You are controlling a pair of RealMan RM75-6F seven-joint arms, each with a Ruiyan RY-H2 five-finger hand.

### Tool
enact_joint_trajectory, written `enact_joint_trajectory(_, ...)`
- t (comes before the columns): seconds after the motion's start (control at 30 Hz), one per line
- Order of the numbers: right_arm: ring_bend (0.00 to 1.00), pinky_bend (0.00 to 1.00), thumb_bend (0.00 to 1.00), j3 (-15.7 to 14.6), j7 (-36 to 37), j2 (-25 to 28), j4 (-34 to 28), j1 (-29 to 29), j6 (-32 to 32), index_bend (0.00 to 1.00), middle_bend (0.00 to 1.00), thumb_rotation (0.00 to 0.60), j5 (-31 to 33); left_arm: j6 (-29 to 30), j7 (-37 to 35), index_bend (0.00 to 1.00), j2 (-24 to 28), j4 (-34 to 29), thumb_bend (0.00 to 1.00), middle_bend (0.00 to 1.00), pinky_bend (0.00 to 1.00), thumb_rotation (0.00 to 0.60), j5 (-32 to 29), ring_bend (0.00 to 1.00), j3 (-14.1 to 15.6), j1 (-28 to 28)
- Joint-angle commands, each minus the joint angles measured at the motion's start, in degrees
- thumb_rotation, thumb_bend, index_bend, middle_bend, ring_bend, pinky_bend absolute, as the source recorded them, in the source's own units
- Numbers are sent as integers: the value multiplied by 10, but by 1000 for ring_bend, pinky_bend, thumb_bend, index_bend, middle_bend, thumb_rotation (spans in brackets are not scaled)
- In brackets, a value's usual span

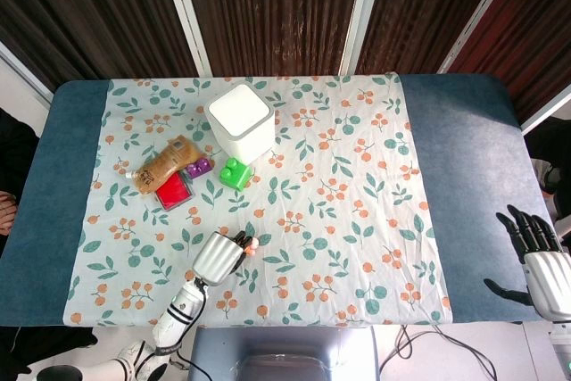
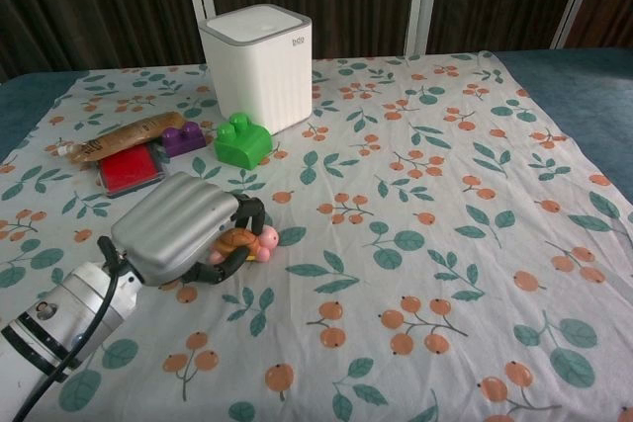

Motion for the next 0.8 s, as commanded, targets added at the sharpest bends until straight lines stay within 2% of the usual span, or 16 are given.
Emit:
enact_joint_trajectory(0.03, 0, 0, 180, 0, -1, 0, 0, 0, -1, 0, 0, 600, 0, -11, 4, 56, 18, -31, 386, 334, 1000, 600, -5, 1000, 5, 1)
enact_joint_trajectory(0.07, 0, 0, 180, 0, -1, 0, 0, 0, -1, 0, 0, 600, 0, -13, 7, 17, 24, -42, 381, 282, 1000, 600, -5, 999, 6, 2)
enact_joint_trajectory(0.13, 0, 0, 180, 0, -2, -1, 0, 0, -1, 0, 0, 600, 0, -14, 19, 0, 39, -69, 364, 163, 1000, 600, -5, 992, 9, 5)
enact_joint_trajectory(0.2, 0, 0, 180, -1, -4, -1, -1, 0, -1, 0, 0, 600, -2, -13, 28, 0, 53, -96, 348, 120, 1000, 600, -6, 985, 12, 8)
enact_joint_trajectory(0.3, 0, 0, 180, -2, -7, -2, -1, -1, 1, 0, 0, 600, -5, -8, 41, 0, 79, -143, 330, 94, 1000, 600, -6, 980, 16, 16)
enact_joint_trajectory(0.43, 0, 0, 180, -5, -13, -3, -2, -2, 4, 0, 0, 600, -12, 31, 65, 0, 132, -214, 328, 93, 1000, 600, 10, 952, 28, 37)
enact_joint_trajectory(0.53, 0, 0, 180, -8, -17, -4, -2, -2, 2, 0, 0, 600, -16, 82, 59, 0, 204, -268, 327, 128, 990, 600, 36, 796, 53, 64)
enact_joint_trajectory(0.57, 0, 0, 180, -9, -21, -5, -2, -2, 1, 0, 0, 600, -16, 98, 49, 0, 230, -279, 327, 137, 941, 600, 44, 682, 63, 74)
enact_joint_trajectory(0.6, 0, 0, 180, -10, -26, -6, -3, -2, 0, 0, 0, 600, -17, 111, 37, 0, 256, -291, 327, 134, 836, 600, 47, 532, 73, 84)
enact_joint_trajectory(0.63, 0, 0, 180, -11, -33, -8, -3, -2, -3, 0, 0, 600, -16, 121, 16, 0, 290, -308, 326, 124, 704, 600, 45, 396, 87, 99)
enact_joint_trajectory(0.7, 0, 0, 180, -13, -45, -11, -4, -1, -9, 0, 0, 600, -13, 134, -23, 0, 337, -336, 324, 74, 374, 600, 35, 127, 107, 122)
enact_joint_trajectory(0.73, 0, 0, 180, -14, -51, -12, -6, -1, -12, 0, 0, 600, -11, 149, -53, 0, 360, -347, 322, 44, 245, 600, 26, 46, 117, 140)
enact_joint_trajectory(0.8, 0, 0, 180, -14, -56, -13, -8, -2, -11, 0, 0, 600, -11, 183, -101, 0, 376, -338, 322, 23, 140, 600, 19, 4, 122, 168)
